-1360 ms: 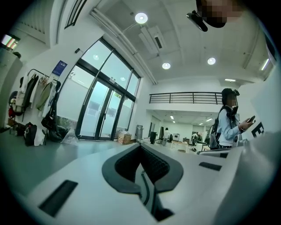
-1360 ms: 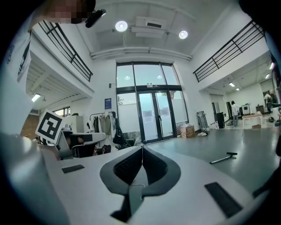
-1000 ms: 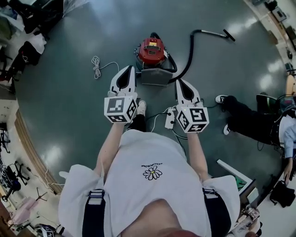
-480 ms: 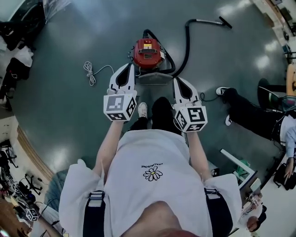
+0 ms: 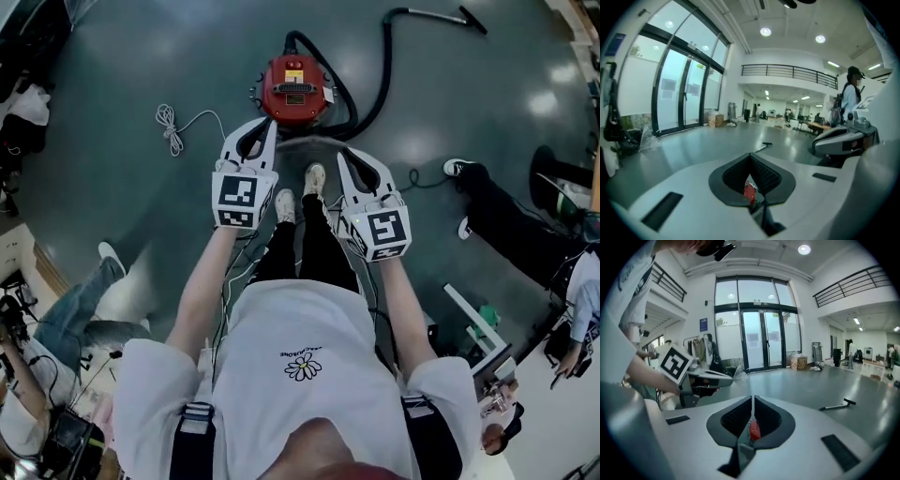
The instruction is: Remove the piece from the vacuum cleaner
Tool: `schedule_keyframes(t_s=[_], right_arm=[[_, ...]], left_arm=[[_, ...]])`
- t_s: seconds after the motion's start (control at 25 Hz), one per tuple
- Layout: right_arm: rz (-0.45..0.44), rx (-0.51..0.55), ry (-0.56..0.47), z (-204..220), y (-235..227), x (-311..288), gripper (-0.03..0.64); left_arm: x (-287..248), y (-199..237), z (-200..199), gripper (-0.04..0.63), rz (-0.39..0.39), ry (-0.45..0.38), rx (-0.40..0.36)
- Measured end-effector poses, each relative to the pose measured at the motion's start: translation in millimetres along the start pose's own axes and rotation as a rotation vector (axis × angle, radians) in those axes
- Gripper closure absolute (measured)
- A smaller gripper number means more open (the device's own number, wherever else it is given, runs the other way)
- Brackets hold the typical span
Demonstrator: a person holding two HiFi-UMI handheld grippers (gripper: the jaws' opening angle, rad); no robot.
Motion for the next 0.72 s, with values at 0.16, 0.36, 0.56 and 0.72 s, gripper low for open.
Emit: schedule_keyframes(t_s=[0.16, 0.36, 0.56, 0.72], right_arm=[[-0.049, 0.220, 0.224, 61.2, -15.8, -37.6, 0.601], [-0.111, 0.458, 0.436, 162.8, -59.4, -110.9, 0.436], [-0.246, 0.568, 0.619, 261.8, -67.4, -159.2, 0.436], [-0.305, 0.601, 0.725, 314.3, -75.4, -183.3, 0.435]], left_arm=[[-84.2, 0.7, 59.4, 0.591, 0.123, 0.242, -0.136], [-204.2, 16.0, 152.7, 0.591, 0.206, 0.568, -0.387], [-256.6, 12.9, 244.8, 0.591, 0.301, 0.886, -0.593], [-278.1, 10.1, 268.6, 0.592, 0.315, 0.976, -0.671]])
Point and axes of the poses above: the fingertips, and each gripper's own axes: x backward along the fingers, y to its left, z out of its underside, the point moved 5 cm from there along x, backward along the fingers, and after that the axes turned 2 degrees about y, right-handed, at the moved point
